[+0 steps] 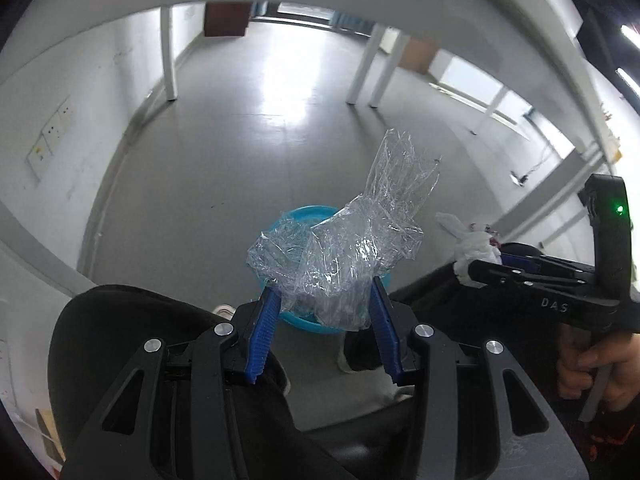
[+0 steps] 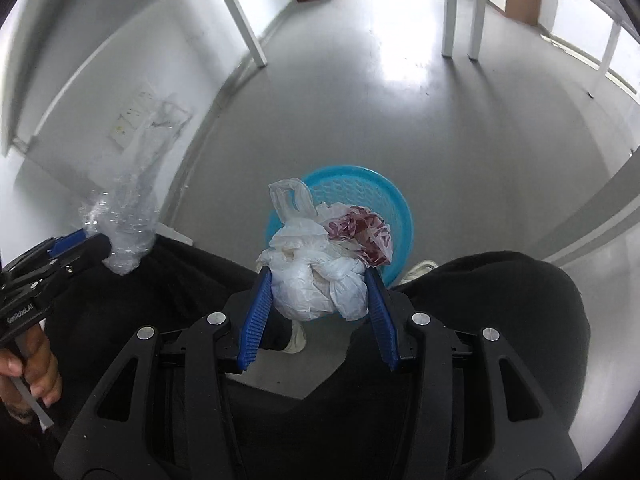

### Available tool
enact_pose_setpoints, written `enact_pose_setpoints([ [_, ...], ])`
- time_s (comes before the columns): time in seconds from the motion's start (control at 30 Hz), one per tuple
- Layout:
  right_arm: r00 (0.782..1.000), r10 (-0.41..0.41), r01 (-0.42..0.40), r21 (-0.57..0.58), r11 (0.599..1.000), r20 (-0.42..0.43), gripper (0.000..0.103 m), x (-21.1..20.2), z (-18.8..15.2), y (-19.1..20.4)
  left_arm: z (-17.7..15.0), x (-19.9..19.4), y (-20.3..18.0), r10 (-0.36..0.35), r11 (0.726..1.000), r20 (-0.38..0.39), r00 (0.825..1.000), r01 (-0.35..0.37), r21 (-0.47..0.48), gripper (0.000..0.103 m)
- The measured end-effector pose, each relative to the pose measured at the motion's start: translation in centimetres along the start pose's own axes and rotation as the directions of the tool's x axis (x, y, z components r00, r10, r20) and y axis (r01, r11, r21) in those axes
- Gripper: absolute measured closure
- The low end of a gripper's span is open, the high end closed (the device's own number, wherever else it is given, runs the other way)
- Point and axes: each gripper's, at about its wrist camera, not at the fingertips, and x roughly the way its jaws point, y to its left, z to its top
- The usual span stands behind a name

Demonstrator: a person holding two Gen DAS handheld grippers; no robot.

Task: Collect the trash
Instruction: 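Lower the left tool over the blue wastebasket and open to drop wrap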

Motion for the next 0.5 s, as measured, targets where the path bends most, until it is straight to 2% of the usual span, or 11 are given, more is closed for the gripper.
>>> enact_pose_setpoints([
  [0.13, 0.999, -0.009, 0.009, 0.005, 1.000, -0.035, 0.059, 2.2, 1.4, -0.4, 0.4, 1.7, 0.6, -0.005, 1.000, -0.014, 1.000, 0.004, -0.019, 0.059],
  [0.3, 0.993, 0.041, -0.030, 0.101, 0.994, -0.109, 0.059, 5.0, 3.0, -2.2, 0.5, 4.0, 1.2, -0.009, 0.999, -0.063, 0.998, 0.006, -0.046, 0.059],
  [0.5, 0.992, 0.033, -0.017, 0.128, 0.992, -0.121, 0.059, 7.7, 4.6, -2.7, 1.5, 6.7, 1.6, -0.016, 0.996, -0.099, 0.995, 0.008, -0.085, 0.059],
])
